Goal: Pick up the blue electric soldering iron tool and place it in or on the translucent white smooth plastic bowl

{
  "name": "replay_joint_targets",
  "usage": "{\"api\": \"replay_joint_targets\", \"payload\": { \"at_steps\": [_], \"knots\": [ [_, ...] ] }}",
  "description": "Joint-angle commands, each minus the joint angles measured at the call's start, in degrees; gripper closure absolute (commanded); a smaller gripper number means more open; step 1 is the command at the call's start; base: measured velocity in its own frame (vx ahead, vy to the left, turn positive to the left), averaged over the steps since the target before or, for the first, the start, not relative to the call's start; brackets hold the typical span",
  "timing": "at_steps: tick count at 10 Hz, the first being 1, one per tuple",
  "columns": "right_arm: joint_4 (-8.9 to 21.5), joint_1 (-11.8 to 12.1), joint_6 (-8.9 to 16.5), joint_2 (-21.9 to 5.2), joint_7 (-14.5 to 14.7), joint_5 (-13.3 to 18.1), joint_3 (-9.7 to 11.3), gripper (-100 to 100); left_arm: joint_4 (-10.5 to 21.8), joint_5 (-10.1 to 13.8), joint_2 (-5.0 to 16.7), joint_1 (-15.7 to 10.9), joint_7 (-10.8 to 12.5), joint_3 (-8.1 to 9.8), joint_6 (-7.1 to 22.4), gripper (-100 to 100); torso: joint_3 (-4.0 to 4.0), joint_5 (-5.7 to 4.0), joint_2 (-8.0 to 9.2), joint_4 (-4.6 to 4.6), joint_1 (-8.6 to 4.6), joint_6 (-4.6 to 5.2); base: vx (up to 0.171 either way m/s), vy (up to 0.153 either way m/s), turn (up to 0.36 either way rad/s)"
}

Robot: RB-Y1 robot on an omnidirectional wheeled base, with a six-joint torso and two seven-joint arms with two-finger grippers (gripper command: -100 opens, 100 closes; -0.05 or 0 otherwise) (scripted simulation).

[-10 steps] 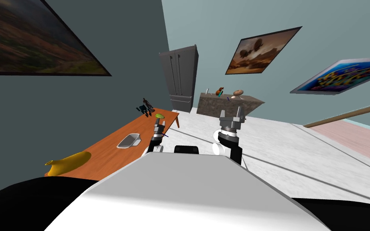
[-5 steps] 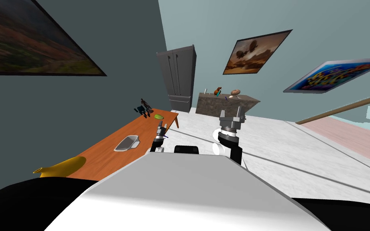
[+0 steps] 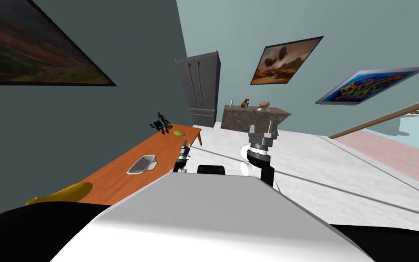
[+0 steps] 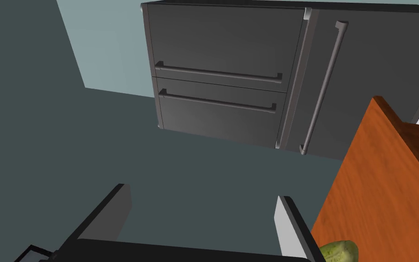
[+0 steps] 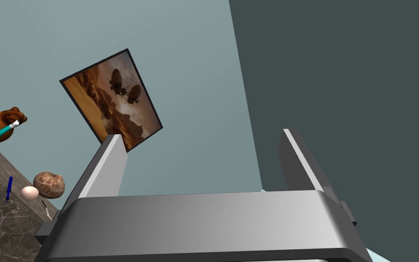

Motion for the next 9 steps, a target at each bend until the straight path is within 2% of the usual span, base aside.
{"api": "replay_joint_targets", "payload": {
  "at_steps": [1,2,3,5,6,8,9],
  "knots": [
    [0.0,0.0,0.0,0.0,0.0,0.0,0.0,0,2.9,-0.1,0.3,0.1,0.1,-0.33,-0.8,-100,0.0,0.0,0.0,0.0,0.0,0.0,0.003,0.022,-0.048],
    [0.0,0.0,0.0,0.0,0.0,0.0,0.0,0,3.0,-0.1,0.3,0.1,0.1,-0.33,-0.8,-100,0.0,0.0,0.01,0.0,0.0,-0.02,0.002,0.01,0.006],
    [0.0,0.0,0.0,0.0,0.0,0.0,0.0,0,5.5,-0.3,0.6,-0.5,0.2,-0.91,-1.8,-100,0.0,-0.01,0.01,0.0,-0.05,-0.01,0.004,0.012,-0.092],
    [0.0,0.0,0.0,0.0,0.0,0.0,0.0,0,7.1,-0.3,0.6,-0.5,0.2,-0.91,-1.8,-100,0.0,-0.01,0.01,0.0,-0.03,-0.02,0.002,0.012,-0.014],
    [0.0,0.0,0.0,0.0,0.0,0.0,0.0,0,8.7,-0.5,0.9,-1.2,0.3,-1.5,-2.9,-100,0.01,-0.01,0.01,0.0,-0.06,-0.02,0.001,0.014,-0.074],
    [0.0,0.0,0.0,0.0,0.0,0.0,0.0,0,11.1,-0.5,0.9,-1.2,0.3,-1.5,-2.9,-100,0.0,-0.01,0.0,0.0,-0.03,-0.01,0.001,0.013,-0.023],
    [0.0,0.0,0.0,0.0,0.0,0.0,0.0,0,13.4,-0.6,1.2,-1.8,0.4,-2.1,-4.0,-100,0.01,-0.01,0.01,0.0,-0.05,-0.02,0.003,0.015,-0.072]
  ]
}}
